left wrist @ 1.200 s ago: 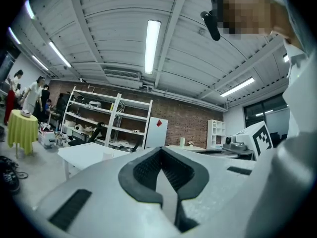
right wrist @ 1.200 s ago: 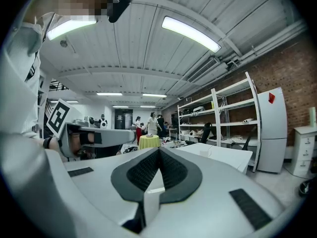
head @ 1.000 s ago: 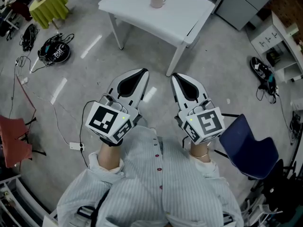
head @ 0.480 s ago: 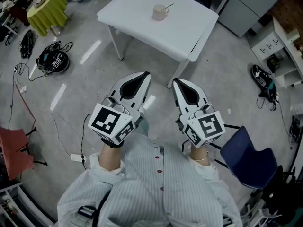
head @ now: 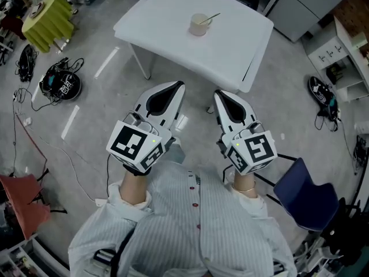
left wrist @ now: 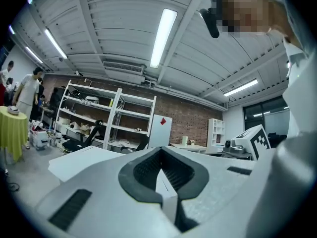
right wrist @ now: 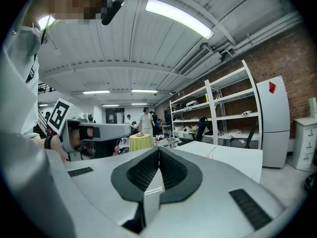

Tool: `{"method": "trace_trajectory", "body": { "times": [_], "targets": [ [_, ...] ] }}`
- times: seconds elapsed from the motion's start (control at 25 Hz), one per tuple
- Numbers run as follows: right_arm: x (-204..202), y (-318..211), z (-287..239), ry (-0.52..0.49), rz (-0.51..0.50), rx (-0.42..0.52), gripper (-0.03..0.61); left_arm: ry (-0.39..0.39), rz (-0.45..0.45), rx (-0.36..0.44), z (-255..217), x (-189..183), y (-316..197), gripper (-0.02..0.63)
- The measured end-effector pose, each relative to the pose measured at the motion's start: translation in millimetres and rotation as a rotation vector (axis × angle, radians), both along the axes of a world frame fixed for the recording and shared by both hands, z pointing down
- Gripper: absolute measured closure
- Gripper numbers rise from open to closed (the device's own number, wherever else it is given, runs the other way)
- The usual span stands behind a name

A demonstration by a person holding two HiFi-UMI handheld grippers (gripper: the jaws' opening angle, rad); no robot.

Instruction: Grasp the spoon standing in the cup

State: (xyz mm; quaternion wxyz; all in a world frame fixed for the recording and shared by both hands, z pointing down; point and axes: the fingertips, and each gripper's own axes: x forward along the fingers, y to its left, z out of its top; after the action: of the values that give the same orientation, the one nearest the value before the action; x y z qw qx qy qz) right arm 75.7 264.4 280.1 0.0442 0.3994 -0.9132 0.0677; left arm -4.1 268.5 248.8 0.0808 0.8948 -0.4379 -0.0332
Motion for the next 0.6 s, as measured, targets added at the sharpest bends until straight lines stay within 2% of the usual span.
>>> {"method": "trace_trajectory", "body": {
  "times": [0.24,0.6],
  "targets": [
    [-27.1,-47.0,5.7,0.000,0.038,-0.002,0.569,-0.001,0.022,-0.011,8.7,-35.5,-43.5,0.606],
    [-44.4,-84.5,15.2,0.023,0.082,-0.016,0.569,0.011,0.033,-0.015,16.4,-65.6,-72.5,0.606]
  ]
}}
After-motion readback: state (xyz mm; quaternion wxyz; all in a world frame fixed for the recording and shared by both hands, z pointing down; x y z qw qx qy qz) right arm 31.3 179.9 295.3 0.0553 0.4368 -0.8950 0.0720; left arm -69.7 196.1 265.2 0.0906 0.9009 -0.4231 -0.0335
